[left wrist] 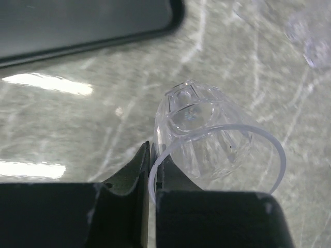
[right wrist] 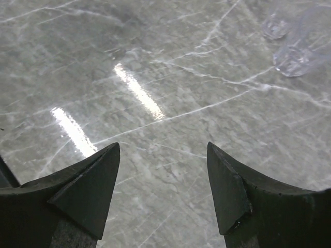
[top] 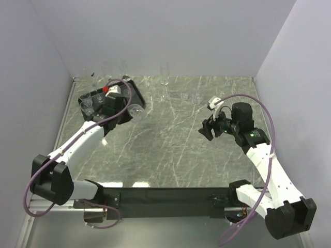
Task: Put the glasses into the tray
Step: Place the glass into the tray, then grab a glass with a robot arm, then pass the glass from one robot arm to another
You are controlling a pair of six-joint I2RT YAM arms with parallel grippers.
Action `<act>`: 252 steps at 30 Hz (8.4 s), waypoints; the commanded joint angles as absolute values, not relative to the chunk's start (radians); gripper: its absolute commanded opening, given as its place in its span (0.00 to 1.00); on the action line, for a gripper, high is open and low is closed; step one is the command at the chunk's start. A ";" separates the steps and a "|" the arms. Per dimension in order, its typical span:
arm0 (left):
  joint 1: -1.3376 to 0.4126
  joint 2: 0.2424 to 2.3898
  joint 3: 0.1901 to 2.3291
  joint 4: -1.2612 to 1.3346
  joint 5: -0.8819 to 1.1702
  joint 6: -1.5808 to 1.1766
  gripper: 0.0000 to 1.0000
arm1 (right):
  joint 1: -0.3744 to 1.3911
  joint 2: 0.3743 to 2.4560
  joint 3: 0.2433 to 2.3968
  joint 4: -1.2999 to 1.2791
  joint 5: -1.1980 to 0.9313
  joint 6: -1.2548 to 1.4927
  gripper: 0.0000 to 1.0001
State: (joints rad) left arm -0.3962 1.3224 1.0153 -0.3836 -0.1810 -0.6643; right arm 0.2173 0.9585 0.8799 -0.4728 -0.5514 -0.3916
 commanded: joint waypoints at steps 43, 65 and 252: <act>0.064 1.905 1.577 -0.586 -0.258 -0.746 0.02 | 0.101 0.887 0.821 -0.434 -0.675 -0.370 0.75; 0.101 2.031 1.683 -0.629 -0.281 -0.730 0.14 | 0.086 0.885 0.821 -0.433 -0.681 -0.370 0.75; -0.937 1.543 1.166 -0.067 -0.214 -0.816 0.90 | 0.304 1.181 0.979 -0.407 -0.341 -0.291 0.05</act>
State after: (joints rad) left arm -0.9157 1.5036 1.0744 0.0154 -0.0986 -0.7921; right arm 0.2951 1.2270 0.9882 -0.4763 -0.3267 -0.2893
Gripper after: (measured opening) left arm 0.914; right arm 0.113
